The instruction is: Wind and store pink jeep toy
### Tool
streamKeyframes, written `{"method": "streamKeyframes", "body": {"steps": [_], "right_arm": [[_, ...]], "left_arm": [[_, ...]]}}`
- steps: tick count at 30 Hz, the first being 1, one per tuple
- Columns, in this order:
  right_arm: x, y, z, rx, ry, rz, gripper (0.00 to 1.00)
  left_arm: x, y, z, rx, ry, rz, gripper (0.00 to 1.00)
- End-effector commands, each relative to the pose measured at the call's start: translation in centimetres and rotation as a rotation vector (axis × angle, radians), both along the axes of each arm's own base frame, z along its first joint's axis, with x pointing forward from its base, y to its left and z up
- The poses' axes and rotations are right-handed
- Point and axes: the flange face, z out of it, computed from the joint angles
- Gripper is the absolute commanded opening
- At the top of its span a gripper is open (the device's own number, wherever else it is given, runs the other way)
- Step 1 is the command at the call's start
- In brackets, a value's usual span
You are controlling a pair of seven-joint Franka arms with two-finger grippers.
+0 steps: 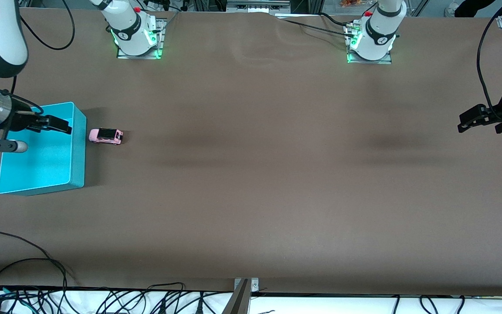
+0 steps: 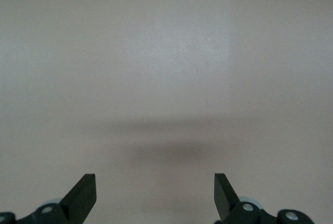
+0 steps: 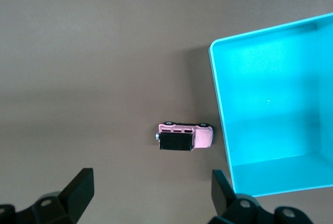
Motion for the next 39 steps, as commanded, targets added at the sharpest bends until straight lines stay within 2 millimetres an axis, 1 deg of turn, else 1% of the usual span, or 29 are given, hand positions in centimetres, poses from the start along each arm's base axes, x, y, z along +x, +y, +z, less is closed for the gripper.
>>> {"method": "streamKeyframes", "body": {"steps": [1, 5, 11, 17, 24, 29, 35, 36, 37, 39], "right_arm": [[-2.3, 0.0, -1.8, -0.012, -0.029, -0.014, 1.0], [-3.1, 0.0, -3.6, -0.014, -0.041, -0.016, 1.0], [-5.2, 0.1, -6.5, -0.019, -0.07, -0.018, 1.0], [-7.1, 0.1, -8.6, -0.023, -0.102, -0.025, 1.0], [-8.7, 0.1, -11.2, -0.024, -0.089, -0.028, 1.0], [-10.2, 0.2, -13.9, -0.028, -0.104, -0.031, 1.0], [-11.0, -0.3, -15.6, -0.031, -0.13, -0.042, 1.0], [-11.1, -0.4, -15.8, -0.032, -0.133, -0.047, 0.99], [-11.2, -0.5, -16.4, -0.033, -0.133, -0.049, 0.94], [-11.4, -0.8, -17.3, -0.035, -0.139, -0.056, 0.94]], "left_arm": [[0.0, 0.0, 0.3, -0.024, -0.016, 0.01, 1.0], [0.0, 0.0, 0.4, -0.023, -0.018, 0.01, 1.0], [0.0, 0.0, 0.4, -0.023, -0.018, 0.01, 1.0], [0.0, 0.0, 0.4, -0.022, -0.018, 0.01, 1.0], [-0.1, -0.1, 0.5, -0.02, -0.019, 0.008, 1.0], [-0.1, -0.1, 0.6, -0.016, -0.022, 0.008, 1.0], [-0.1, -0.1, 0.6, -0.013, -0.02, 0.006, 1.0], [-0.1, -0.1, 0.6, -0.013, -0.02, 0.006, 1.0], [-0.1, -0.1, 0.6, -0.013, -0.02, 0.006, 1.0], [-0.1, -0.2, 0.5, -0.014, -0.018, 0.004, 1.0]]}}
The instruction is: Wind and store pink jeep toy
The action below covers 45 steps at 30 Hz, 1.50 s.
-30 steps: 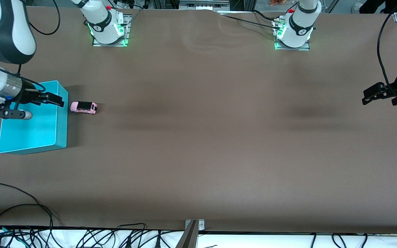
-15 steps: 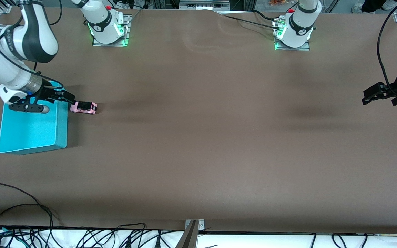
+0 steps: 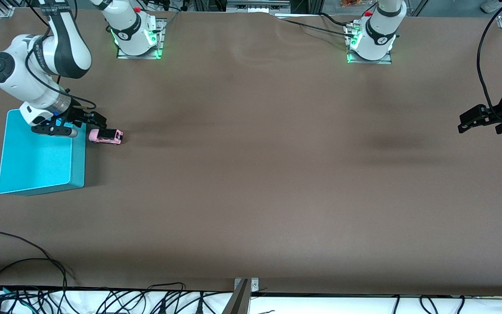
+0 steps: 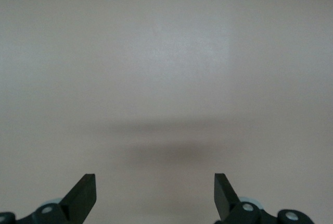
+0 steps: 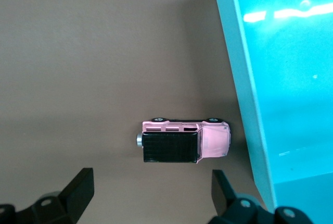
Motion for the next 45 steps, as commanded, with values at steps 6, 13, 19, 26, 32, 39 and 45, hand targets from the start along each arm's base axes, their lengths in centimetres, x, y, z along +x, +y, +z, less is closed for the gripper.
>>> {"method": "streamKeyframes", "body": {"steps": [6, 13, 19, 26, 32, 39, 45], "right_arm": [[-1.3, -1.8, -3.3, -0.01, -0.006, -0.045, 0.95], [-1.6, -2.7, -4.1, -0.01, 0.003, -0.087, 0.94], [-1.9, -2.7, -4.8, -0.013, 0.011, -0.295, 0.97], [-2.1, -2.6, -6.1, -0.016, 0.044, -0.489, 1.0], [-2.2, -2.6, -7.6, -0.02, 0.06, -0.681, 1.0], [-1.6, -2.4, -8.1, -0.008, 0.029, -0.949, 0.99], [-1.3, -2.2, -8.3, 0.005, 0.002, -1.047, 1.0]], "left_arm": [[-0.1, -0.3, 0.3, -0.015, -0.011, 0.002, 1.0], [-0.1, -0.3, 0.3, -0.015, -0.012, 0.002, 1.0], [0.0, -0.5, 0.3, -0.015, -0.012, -0.001, 1.0], [0.0, -0.5, 0.3, -0.015, -0.012, -0.001, 1.0], [0.0, -0.5, 0.3, -0.015, -0.012, -0.001, 1.0], [0.0, -0.5, 0.3, -0.015, -0.012, -0.001, 1.0], [0.0, -0.5, 0.3, -0.015, -0.011, -0.001, 1.0]]}}
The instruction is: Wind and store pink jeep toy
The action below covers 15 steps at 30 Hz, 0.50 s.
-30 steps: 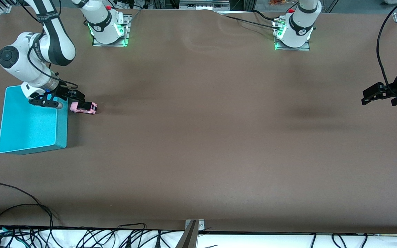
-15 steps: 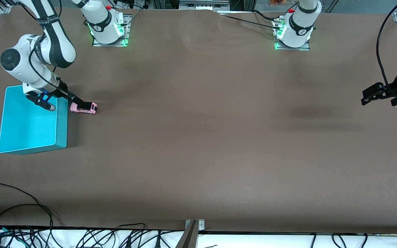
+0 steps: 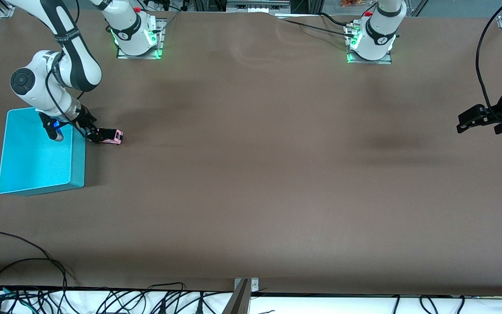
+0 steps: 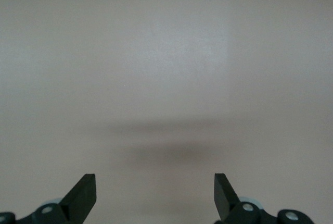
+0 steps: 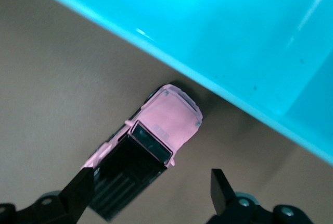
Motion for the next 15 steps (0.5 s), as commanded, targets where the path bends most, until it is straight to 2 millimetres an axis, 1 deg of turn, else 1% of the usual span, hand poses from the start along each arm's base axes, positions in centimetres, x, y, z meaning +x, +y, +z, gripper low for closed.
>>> {"method": "streamKeyframes", "body": {"steps": [1, 3, 7, 15], "right_arm": [[0.2, 0.7, -0.2, 0.004, -0.038, -0.103, 1.0], [0.5, 1.0, -0.3, 0.002, -0.054, -0.137, 1.0], [0.6, 1.7, -1.1, -0.001, -0.06, -0.167, 1.0], [0.5, 1.9, -2.3, -0.004, -0.055, -0.19, 1.0]], "left_arm": [[0.0, -0.2, 0.2, -0.015, -0.011, 0.004, 1.0], [0.0, -0.2, 0.2, -0.015, -0.011, 0.004, 1.0], [-0.1, -0.2, 0.2, -0.015, -0.009, 0.004, 1.0], [0.0, -0.1, 0.2, -0.015, -0.011, 0.006, 1.0]]}}
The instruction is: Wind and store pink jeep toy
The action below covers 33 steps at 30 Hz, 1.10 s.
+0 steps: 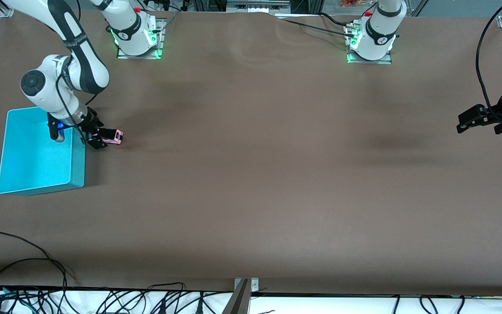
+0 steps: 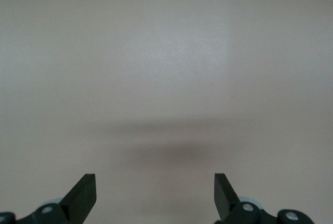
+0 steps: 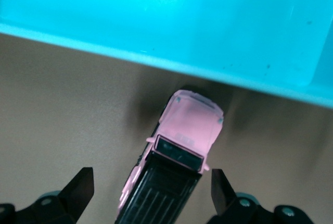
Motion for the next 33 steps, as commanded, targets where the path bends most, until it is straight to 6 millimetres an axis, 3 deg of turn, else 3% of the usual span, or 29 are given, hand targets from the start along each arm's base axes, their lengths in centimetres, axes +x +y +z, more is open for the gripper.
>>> {"method": "streamKeyframes", "body": {"steps": [1, 5, 21, 33], "right_arm": [[0.0, 0.1, -0.8, 0.001, -0.022, -0.034, 1.0], [0.0, 0.2, -0.8, 0.001, -0.025, -0.034, 0.95], [-0.1, 0.2, -0.9, 0.005, -0.017, -0.043, 0.0], [1.2, 0.6, 2.0, 0.01, -0.01, 0.059, 0.0]], "left_arm": [[0.0, -0.2, 0.2, -0.015, -0.011, 0.004, 1.0], [0.0, -0.2, 0.2, -0.015, -0.011, 0.004, 1.0], [0.0, -0.1, 0.2, -0.015, -0.011, 0.006, 1.0], [0.0, -0.2, 0.2, -0.015, -0.011, 0.004, 1.0]]}}
